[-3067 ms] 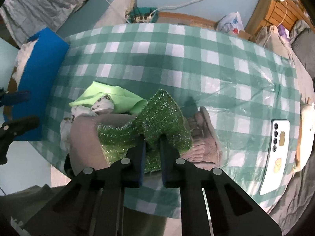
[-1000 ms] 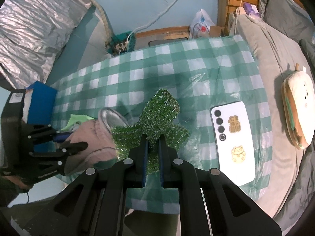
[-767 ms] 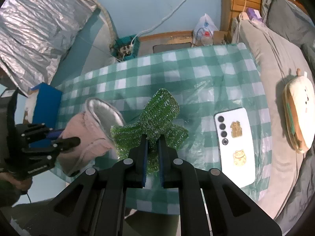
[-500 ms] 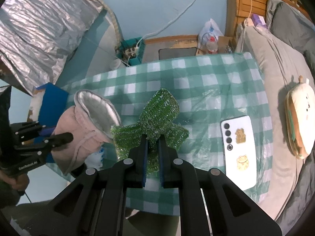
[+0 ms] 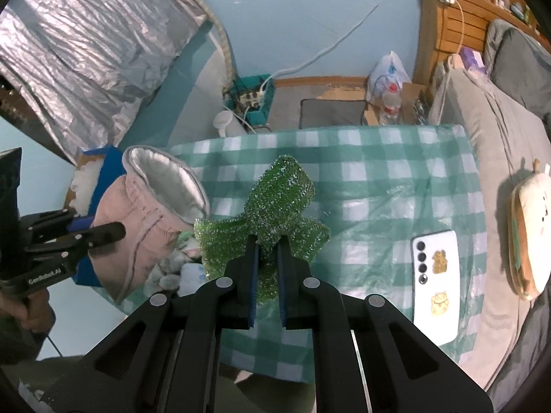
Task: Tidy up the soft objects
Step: 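Carry the slipper and scrubber toward the box with both grippers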
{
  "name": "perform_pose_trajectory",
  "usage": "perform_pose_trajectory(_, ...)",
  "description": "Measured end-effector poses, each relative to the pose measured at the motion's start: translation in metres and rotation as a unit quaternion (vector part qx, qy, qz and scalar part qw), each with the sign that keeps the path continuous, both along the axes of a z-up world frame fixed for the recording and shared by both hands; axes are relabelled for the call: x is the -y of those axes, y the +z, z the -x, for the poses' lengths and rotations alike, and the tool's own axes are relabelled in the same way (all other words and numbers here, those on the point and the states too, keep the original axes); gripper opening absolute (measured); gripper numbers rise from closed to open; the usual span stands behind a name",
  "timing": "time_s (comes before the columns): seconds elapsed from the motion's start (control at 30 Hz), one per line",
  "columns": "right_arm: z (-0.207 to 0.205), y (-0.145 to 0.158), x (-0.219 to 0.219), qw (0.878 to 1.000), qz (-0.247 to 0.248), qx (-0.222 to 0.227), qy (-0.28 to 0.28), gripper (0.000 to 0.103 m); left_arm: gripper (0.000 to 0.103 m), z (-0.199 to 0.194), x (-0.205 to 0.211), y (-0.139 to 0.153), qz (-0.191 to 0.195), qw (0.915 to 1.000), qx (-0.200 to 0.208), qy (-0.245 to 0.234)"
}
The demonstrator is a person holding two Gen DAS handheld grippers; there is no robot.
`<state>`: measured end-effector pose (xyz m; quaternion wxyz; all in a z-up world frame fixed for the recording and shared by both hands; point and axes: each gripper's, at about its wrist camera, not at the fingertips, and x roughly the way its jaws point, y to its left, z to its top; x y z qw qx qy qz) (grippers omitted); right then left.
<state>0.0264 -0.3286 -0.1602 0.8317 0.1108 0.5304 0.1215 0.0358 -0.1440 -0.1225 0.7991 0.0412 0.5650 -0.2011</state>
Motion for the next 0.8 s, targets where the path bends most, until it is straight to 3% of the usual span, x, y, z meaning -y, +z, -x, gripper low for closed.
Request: perform_pose_trajectory(0.8,-0.032,0.029,-0.108,0.994,-0.015,0.033,0.103,0.008,0.022,0.014,-0.110,0.031,0.005,0.9933,0.036,0.110)
